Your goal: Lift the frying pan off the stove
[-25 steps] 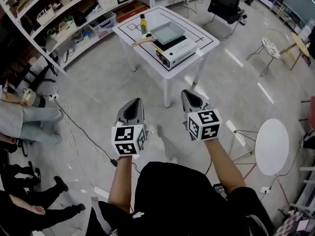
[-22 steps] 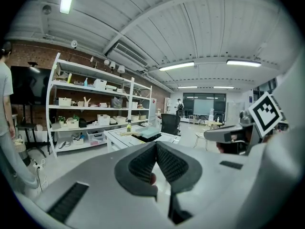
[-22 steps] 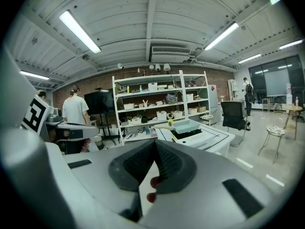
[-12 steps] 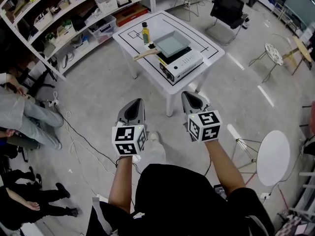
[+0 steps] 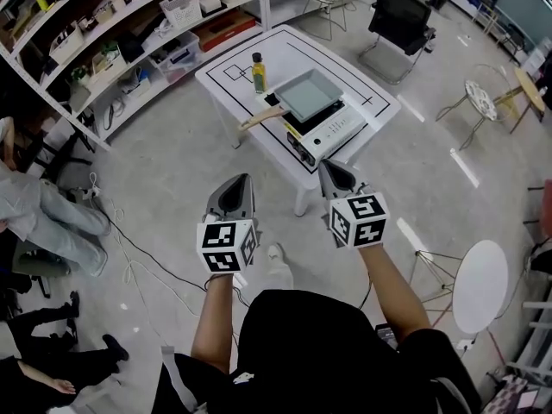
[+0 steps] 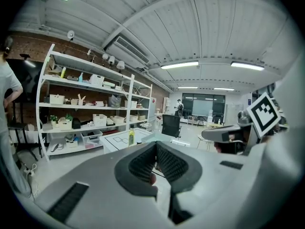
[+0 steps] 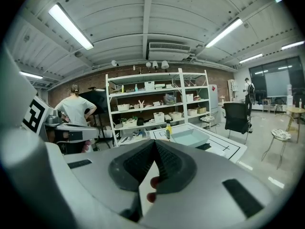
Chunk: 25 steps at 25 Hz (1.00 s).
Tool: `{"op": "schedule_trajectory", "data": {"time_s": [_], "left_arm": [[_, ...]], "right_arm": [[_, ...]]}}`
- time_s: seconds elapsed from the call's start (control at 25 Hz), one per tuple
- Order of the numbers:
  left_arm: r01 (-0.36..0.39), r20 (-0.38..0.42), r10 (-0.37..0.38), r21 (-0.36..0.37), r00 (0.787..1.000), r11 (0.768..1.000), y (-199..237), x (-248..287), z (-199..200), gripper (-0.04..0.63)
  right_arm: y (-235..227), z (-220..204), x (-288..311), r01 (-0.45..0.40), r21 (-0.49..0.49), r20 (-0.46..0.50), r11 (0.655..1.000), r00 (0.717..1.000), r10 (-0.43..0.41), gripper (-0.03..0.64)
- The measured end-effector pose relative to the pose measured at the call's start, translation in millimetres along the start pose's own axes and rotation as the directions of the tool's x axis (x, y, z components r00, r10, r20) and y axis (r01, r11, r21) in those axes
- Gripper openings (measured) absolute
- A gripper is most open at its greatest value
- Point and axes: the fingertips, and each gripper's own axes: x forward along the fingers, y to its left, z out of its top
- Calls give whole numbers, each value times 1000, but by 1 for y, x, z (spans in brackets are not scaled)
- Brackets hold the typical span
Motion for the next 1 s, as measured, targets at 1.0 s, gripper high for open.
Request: {"op": "schedule_trajectory", "data": {"time_s": [1.0], "left_arm": [[79,-31,-78,4,996,997,118,120,36,12]], "right_arm": [[-10,44,165,47,-9,-12,999,999,-47,2]]}}
